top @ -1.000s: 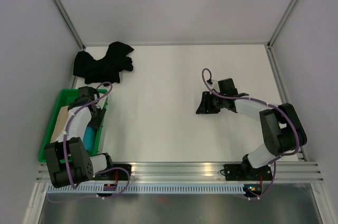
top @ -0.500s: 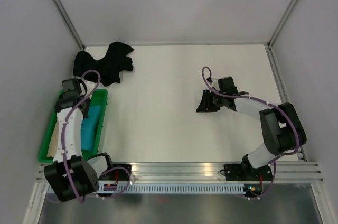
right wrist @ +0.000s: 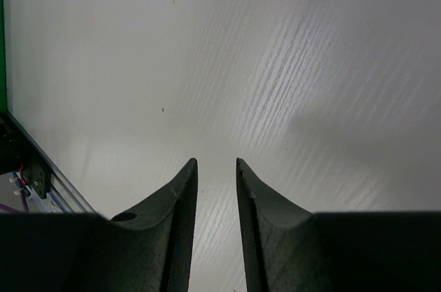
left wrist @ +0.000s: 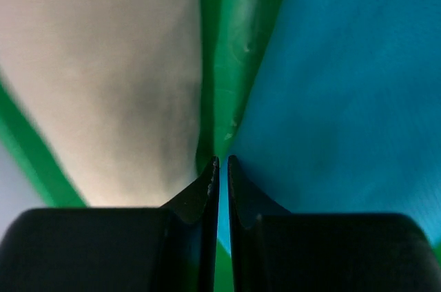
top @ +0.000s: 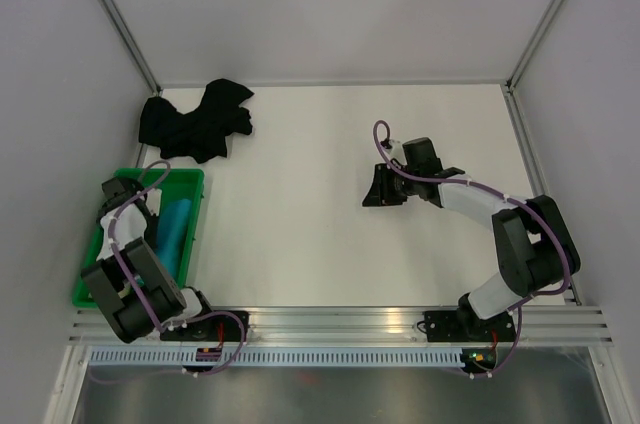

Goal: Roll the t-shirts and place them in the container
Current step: Place the rolled tshirt into the container

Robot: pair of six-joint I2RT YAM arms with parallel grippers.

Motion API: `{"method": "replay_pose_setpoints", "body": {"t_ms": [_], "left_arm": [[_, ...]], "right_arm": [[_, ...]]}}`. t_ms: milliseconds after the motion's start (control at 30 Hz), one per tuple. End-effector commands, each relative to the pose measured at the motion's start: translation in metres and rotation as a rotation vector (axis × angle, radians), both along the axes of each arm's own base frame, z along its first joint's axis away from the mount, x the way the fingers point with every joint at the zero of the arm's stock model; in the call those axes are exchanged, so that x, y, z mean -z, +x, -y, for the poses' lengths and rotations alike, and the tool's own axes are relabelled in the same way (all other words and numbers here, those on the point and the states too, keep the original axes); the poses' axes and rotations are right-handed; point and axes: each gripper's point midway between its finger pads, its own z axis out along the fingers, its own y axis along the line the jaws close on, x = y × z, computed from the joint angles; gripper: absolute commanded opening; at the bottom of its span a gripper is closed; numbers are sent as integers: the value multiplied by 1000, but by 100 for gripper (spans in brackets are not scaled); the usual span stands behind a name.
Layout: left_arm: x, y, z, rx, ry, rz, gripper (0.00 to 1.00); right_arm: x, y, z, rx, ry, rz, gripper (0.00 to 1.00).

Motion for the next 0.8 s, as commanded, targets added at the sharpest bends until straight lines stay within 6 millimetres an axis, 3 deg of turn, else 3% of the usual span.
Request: {"method": "replay_pose_setpoints", "body": {"t_ms": [0,200,400,567,667,767], "left_arm": [[20,3,0,35,-42,-2,12],[36,-7,16,34,-131,-18,12],[25,-5,6,17,-79,-13,13],[-18,30,-12,23,-27,111,17],[-48,64,-5,60,-70,214,17],[-59,101,17,142,-87,249,17]], "right_arm": [[-20,6,-7,-4,24,42,34],[-15,3,-4,-8,7,42,35],[-16,6,-4,-13,0,48,35],[-15,6,-3,-21,-9,55,35],[-12,6,-3,-24,-17,46,35],[-12,7,-3,-25,-16,40,35]]}}
